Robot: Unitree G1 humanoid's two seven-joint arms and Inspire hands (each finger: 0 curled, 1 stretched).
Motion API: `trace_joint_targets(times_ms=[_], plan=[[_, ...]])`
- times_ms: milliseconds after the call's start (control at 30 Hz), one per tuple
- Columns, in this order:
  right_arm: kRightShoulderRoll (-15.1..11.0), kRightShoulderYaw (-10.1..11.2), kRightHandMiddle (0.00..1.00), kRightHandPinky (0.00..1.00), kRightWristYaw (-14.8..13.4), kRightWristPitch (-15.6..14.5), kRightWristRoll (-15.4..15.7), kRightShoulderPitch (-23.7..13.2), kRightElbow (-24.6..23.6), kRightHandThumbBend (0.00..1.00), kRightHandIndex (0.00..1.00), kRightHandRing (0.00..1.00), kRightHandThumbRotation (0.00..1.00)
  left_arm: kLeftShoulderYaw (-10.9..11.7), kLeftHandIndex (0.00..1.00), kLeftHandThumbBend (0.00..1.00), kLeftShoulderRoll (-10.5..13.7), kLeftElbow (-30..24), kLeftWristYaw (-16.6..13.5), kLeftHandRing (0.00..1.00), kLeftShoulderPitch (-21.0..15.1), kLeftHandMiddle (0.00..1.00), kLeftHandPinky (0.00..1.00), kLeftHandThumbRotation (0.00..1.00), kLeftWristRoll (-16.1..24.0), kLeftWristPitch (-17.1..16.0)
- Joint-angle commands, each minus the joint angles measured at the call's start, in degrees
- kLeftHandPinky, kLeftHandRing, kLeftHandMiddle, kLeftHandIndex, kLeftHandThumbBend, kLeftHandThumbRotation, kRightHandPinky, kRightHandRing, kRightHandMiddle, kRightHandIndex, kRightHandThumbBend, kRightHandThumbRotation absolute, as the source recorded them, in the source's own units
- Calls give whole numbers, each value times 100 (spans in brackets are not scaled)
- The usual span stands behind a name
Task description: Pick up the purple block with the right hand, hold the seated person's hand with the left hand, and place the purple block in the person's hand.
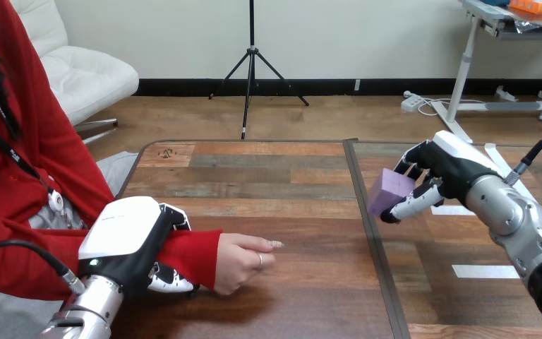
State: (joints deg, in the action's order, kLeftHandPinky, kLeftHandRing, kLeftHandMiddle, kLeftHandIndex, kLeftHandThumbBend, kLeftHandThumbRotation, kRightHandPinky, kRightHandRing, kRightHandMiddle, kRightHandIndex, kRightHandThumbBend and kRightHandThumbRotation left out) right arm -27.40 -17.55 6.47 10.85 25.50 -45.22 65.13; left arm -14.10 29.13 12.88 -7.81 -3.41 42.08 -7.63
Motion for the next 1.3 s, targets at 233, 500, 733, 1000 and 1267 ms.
trace_joint_targets(times_ms=[233, 500, 733, 1000, 1267], plan=[[129, 121, 42, 29, 31, 166, -73, -675, -596, 68, 48, 36, 0, 241, 40, 77, -275, -435, -226, 34, -1421, 39, 28, 0, -66, -6], [196, 109, 41, 27, 47, 216, -66, -693, -699, 68, 47, 34, 0, 224, 39, 78, -383, -345, -283, 33, -1635, 39, 27, 0, -61, -10], [238, 125, 41, 27, 58, 312, -95, -678, -799, 68, 47, 35, 0, 207, 40, 78, -458, -293, -258, 33, -1782, 38, 26, 0, -57, 8], [283, 122, 41, 27, 77, 388, -104, -654, -938, 69, 47, 34, 0, 164, 39, 80, -543, -146, -343, 32, -1970, 38, 26, 0, -6, -60], [329, 129, 41, 27, 116, 425, -126, -619, -1095, 69, 47, 34, 0, 134, 39, 81, -623, -27, -368, 32, -2135, 38, 27, 0, -3, -89]])
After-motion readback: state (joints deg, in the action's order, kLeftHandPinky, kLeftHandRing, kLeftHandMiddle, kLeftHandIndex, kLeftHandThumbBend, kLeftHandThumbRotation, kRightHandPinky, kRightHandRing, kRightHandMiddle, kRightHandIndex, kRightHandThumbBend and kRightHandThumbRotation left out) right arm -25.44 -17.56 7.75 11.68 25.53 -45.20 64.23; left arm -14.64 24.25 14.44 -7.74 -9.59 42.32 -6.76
